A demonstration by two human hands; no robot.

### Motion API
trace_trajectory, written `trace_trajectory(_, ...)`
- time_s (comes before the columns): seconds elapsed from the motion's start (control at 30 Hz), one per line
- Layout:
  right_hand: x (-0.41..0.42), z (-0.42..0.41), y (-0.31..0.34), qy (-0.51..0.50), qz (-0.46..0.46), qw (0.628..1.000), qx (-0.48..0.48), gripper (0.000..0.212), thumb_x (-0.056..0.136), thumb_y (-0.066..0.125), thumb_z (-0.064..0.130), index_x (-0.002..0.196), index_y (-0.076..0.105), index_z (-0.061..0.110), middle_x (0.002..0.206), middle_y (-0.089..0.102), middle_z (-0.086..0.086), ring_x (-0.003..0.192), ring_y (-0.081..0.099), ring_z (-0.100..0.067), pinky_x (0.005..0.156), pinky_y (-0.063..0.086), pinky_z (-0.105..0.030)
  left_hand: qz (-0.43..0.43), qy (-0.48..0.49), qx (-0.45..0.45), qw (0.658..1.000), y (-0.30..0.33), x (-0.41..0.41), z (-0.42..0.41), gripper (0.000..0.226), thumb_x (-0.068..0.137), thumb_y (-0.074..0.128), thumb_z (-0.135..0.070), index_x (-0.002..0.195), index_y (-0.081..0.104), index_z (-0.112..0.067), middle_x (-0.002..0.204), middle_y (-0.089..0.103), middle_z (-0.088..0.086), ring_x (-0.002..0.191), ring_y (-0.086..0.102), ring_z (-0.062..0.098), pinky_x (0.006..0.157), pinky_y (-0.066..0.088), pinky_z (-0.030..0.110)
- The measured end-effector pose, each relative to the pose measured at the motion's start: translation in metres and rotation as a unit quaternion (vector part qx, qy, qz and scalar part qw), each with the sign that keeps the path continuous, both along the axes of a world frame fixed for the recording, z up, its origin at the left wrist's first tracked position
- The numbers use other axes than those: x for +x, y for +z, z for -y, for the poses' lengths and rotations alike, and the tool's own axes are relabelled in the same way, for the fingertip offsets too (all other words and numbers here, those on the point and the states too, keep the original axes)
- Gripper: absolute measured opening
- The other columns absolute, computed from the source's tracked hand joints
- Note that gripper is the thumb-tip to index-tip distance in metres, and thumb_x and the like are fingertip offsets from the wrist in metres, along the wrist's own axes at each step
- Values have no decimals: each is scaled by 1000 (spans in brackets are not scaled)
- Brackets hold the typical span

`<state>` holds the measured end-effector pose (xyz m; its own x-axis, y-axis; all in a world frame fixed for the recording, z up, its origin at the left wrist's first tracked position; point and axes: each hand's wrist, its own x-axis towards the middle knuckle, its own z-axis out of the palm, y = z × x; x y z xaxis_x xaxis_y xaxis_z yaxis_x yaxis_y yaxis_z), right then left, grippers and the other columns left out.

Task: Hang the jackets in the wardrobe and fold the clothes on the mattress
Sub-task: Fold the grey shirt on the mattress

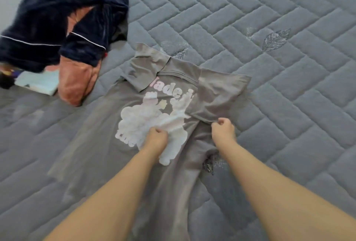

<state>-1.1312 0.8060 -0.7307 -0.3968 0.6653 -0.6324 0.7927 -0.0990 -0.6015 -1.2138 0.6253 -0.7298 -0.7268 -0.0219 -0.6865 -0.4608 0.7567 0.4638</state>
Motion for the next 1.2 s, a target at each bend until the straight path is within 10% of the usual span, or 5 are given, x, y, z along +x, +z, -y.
trace_trajectory(0.27,42,178,-3,69,167,974,135,77,89,54,36,153,13,24,160,6,-7,147,11,-30,114,15,-47,-32,-87,-132,987,0,-6,130,40,96,43,-27,134,42,-16,146,26,10,132,27,34,109,29,41)
trace_trajectory(0.4,56,262,-7,401,123,881,221,77,94,47,50,157,10,24,163,-1,-10,149,2,-32,113,-1,-54,-44,-36,-173,983,-3,-12,205,48,94,47,-32,138,38,-17,148,21,8,134,21,32,112,27,44)
trace_trajectory(0.5,52,308,-12,500,88,826,246,65,66,80,48,118,64,13,124,55,-17,112,50,-35,96,35,-54,-68,12,-190,979,-7,-17,255,53,92,52,-30,141,36,-18,153,18,9,138,17,32,113,24,44)
trace_trajectory(0.8,25,359,-15,579,155,758,257,56,88,59,48,125,35,14,123,37,-12,113,41,-32,90,38,-47,-66,75,-192,976,-25,-55,323,72,92,58,-37,153,25,-16,159,20,12,142,23,37,115,21,42)
trace_trajectory(1.2,1,293,12,501,275,814,103,34,91,47,11,124,51,14,130,55,-7,119,56,-28,91,45,-36,-63,278,83,955,27,-125,284,24,90,34,0,103,39,-20,79,55,13,42,48,19,40,39,21)
